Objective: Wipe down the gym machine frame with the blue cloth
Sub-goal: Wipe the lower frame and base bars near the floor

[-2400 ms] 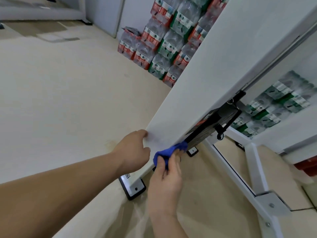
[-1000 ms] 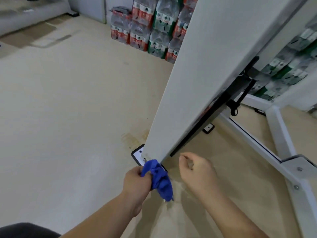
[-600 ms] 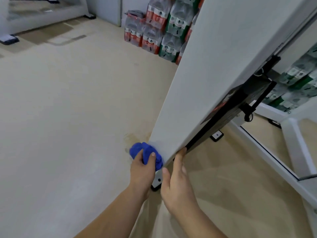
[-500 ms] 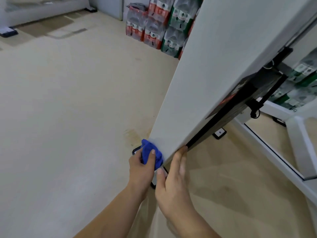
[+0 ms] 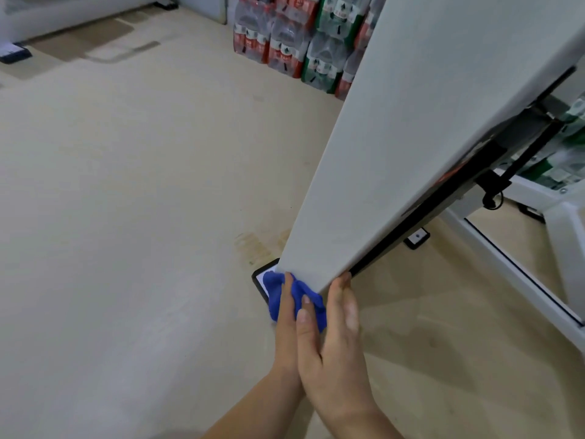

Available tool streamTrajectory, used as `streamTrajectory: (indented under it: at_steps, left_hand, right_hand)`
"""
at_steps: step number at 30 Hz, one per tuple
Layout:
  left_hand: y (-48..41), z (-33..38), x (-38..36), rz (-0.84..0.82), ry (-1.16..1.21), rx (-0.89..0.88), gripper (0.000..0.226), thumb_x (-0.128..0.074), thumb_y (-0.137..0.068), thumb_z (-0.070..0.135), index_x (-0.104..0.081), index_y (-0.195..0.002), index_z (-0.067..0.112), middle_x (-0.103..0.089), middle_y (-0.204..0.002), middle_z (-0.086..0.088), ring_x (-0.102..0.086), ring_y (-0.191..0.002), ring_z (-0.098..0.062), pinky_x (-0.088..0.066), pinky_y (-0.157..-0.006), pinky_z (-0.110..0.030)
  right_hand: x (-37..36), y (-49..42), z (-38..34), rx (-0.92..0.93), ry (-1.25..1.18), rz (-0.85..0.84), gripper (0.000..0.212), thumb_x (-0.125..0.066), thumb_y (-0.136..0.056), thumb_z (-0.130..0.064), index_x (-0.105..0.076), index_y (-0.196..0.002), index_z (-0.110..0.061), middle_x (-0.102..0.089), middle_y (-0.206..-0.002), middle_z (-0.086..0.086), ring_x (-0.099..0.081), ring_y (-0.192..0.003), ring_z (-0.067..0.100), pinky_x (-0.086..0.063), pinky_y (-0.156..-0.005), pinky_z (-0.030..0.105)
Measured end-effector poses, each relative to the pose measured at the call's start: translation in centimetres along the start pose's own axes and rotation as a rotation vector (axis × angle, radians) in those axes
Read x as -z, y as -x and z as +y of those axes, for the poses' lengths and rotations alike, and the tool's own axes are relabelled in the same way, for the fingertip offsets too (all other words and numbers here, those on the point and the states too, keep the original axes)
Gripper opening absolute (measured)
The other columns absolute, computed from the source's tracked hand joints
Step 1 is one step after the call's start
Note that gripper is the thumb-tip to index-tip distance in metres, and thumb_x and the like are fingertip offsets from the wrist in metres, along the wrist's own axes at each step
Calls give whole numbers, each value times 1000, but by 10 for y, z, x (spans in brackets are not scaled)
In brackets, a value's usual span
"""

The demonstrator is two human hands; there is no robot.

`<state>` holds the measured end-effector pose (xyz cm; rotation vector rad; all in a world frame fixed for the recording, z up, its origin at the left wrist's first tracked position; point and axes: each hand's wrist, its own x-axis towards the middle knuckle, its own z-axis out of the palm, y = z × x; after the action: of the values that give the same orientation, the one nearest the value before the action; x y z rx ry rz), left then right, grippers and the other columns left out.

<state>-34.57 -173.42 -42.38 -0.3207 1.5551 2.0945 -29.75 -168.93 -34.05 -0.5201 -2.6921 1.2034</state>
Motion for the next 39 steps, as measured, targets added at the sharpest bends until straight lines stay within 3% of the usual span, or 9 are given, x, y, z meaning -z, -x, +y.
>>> streamTrajectory:
  at_steps: [5, 9, 13, 18, 22, 25, 28, 31, 39]
  left_hand:
    - [-60, -38, 24, -3, 27, 195, 51, -55, -89, 50, -45, -139, 55, -64, -135, -2, -67, -117, -27, -55, -101, -46]
    - [-38, -4, 2, 98, 188, 136, 36, -59, -99, 42, -53, -134, 32, -63, -113, 0, -67, -90, -5, -55, -78, -24]
    - [-19, 12, -7, 31, 280, 134, 64, -72, -83, 64, -54, -137, 34, -60, -123, 4, -61, -105, -15, -43, -92, -34]
    - [-38, 15, 1, 201, 173, 258, 24, -39, -104, 20, -57, -119, 21, -64, -93, -15, -64, -74, -26, -48, -60, -28]
    - [-18, 63, -27, 150, 52, 5, 35, -36, -109, 31, -46, -122, 62, -62, -114, 17, -58, -95, -3, -47, -86, -22]
    - [-1, 65, -12, 65, -1, -44, 45, -41, -108, 39, -32, -126, 80, -60, -109, 43, -58, -105, 1, -47, -98, -25]
    - [-2, 52, -1, 48, -17, 62, 45, -43, -106, 46, -27, -137, 74, -53, -147, 11, -57, -120, -12, -43, -113, -40]
    - [13, 80, -21, 80, 83, 36, 45, -45, -101, 51, -31, -141, 65, -55, -146, -6, -57, -127, -31, -44, -111, -54]
    - [68, 177, -56, 44, -81, -178, 55, -34, -108, 46, -1, -137, 80, -34, -152, 25, -42, -131, 3, -32, -115, -33]
  right_hand:
    - [4, -1, 0, 9, -16, -13, 79, -40, -97, -52, -4, -163, -29, 2, -166, -22, 1, -140, -27, -11, -102, -7]
    - [7, -2, 3, 32, 15, -7, 77, -38, -99, -55, -9, -164, -24, 0, -167, -19, -2, -146, -19, -13, -107, -4]
    - [5, -2, 6, 61, 24, 17, 80, -34, -97, -62, -10, -164, -24, -2, -167, -17, -4, -150, -12, -14, -112, 2]
    - [6, -3, 6, 62, 32, 38, 82, -34, -93, -65, -17, -162, -25, -10, -167, -14, -4, -146, -19, -13, -105, -5]
    - [15, -6, 1, 43, 27, 84, 74, -36, -94, -61, -37, -157, -22, -31, -162, -12, -22, -144, -17, -20, -107, -2]
    - [40, -16, -9, -5, -73, 130, 51, -40, -96, -56, -67, -132, -33, -64, -130, -23, -55, -120, -14, -45, -102, 16]
    - [66, -22, -27, 23, 16, 138, 32, -42, -99, -54, -71, -85, -53, -64, -82, -34, -60, -81, -9, -47, -75, 23]
    - [84, -14, -53, 142, 106, 311, 23, -57, -92, -54, -77, -98, -44, -70, -103, -31, -65, -96, -12, -51, -83, 15]
    - [139, -20, -137, 417, 28, 530, 56, -64, -91, -30, -51, -141, -6, -44, -149, 8, -42, -141, 10, -33, -109, 11]
